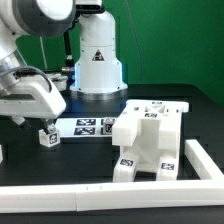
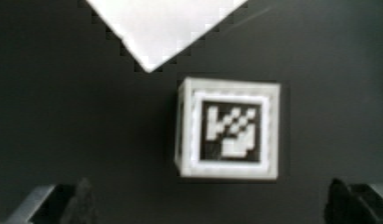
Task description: Assemble chair
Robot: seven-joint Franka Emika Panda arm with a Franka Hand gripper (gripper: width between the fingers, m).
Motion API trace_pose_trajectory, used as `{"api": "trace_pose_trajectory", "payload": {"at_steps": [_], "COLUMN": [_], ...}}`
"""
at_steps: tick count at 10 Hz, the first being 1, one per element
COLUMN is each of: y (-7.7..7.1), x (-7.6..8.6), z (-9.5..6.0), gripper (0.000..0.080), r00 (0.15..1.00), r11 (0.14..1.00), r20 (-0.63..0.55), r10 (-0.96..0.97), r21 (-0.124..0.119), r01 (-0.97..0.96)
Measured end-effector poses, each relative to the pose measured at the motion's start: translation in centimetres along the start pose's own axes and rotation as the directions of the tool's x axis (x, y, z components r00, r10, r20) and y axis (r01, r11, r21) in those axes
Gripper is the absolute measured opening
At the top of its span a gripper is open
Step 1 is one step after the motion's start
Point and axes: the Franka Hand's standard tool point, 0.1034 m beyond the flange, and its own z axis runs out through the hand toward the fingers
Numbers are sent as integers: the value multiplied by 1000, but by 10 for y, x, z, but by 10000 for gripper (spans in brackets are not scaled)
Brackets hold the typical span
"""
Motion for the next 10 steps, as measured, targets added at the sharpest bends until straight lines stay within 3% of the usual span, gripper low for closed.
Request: {"api": "trace_pose_trajectory", "payload": {"at_steps": [3, 5, 8, 10], "y": [7, 4, 8, 7], "x": [-1, -7, -20, -20], "z": [0, 7, 26, 27], "gripper": [649, 649, 649, 649], "r00": [983, 982, 977, 976], "r11": [999, 995, 985, 984], "r20": [-184, -166, -139, -138], "r10": [-9, 86, 163, 167], "r21": [-50, -38, -43, -43], "r01": [0, -93, -170, -174]}}
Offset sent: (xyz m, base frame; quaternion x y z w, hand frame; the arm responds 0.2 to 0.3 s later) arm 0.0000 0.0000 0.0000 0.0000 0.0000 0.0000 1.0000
